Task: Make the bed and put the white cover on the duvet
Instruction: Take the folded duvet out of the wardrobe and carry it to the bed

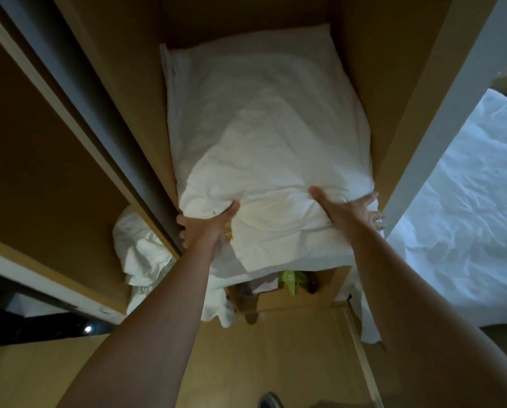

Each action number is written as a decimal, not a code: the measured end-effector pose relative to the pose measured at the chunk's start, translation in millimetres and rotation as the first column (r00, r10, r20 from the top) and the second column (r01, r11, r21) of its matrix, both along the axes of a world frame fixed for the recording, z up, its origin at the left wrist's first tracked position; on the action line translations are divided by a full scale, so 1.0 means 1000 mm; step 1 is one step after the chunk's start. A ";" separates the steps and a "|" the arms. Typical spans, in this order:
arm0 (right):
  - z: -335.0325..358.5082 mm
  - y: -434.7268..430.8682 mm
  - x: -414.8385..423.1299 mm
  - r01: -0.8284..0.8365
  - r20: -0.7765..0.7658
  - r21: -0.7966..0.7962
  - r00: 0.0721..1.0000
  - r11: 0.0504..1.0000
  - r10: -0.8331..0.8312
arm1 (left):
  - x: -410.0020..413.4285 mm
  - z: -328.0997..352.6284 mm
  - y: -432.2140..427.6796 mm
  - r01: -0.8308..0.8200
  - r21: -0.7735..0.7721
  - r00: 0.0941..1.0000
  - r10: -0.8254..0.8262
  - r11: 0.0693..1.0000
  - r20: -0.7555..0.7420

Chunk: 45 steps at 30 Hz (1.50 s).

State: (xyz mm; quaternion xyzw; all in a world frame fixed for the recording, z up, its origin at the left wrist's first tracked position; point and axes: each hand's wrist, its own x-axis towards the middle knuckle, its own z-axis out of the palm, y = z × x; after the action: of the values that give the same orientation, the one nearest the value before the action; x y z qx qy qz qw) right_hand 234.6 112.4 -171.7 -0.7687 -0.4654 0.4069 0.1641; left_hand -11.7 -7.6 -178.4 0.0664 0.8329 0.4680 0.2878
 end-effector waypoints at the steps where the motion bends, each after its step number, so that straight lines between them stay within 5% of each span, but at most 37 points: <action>1: -0.002 0.001 0.001 0.002 0.000 0.002 1.000 1.000 -0.002 | -0.002 -0.004 0.002 0.002 0.004 1.000 -0.002 1.000 0.012; 9: -0.011 0.005 0.005 0.028 -0.061 0.050 0.998 0.998 -0.025 | -0.028 -0.021 0.006 0.109 0.058 0.979 -0.117 0.992 0.170; 18: -0.021 0.001 -0.004 0.123 -0.115 0.092 0.987 0.988 -0.112 | -0.039 -0.039 0.018 0.180 -0.146 0.981 -0.166 0.973 0.105; 23: -0.034 -0.002 0.001 0.222 -0.287 0.165 0.943 0.961 -0.169 | -0.056 -0.069 0.029 0.196 0.014 0.977 -0.196 0.981 0.088; 38: -0.007 -0.047 0.022 0.187 -0.207 0.325 0.971 0.927 -0.123 | -0.019 -0.025 -0.021 0.220 0.328 0.939 -0.291 0.919 0.182; 45: 0.014 -0.118 0.030 0.294 -0.232 0.386 0.948 0.874 -0.216 | -0.010 -0.020 -0.072 0.301 0.440 0.893 -0.413 0.846 0.182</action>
State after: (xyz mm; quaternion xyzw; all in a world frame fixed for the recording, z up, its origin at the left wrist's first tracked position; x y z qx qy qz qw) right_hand 264.5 -5.7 -157.4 -0.7303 -0.4186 0.3415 0.4180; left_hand -21.7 -79.8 -198.4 0.2148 0.6448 0.5705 0.4612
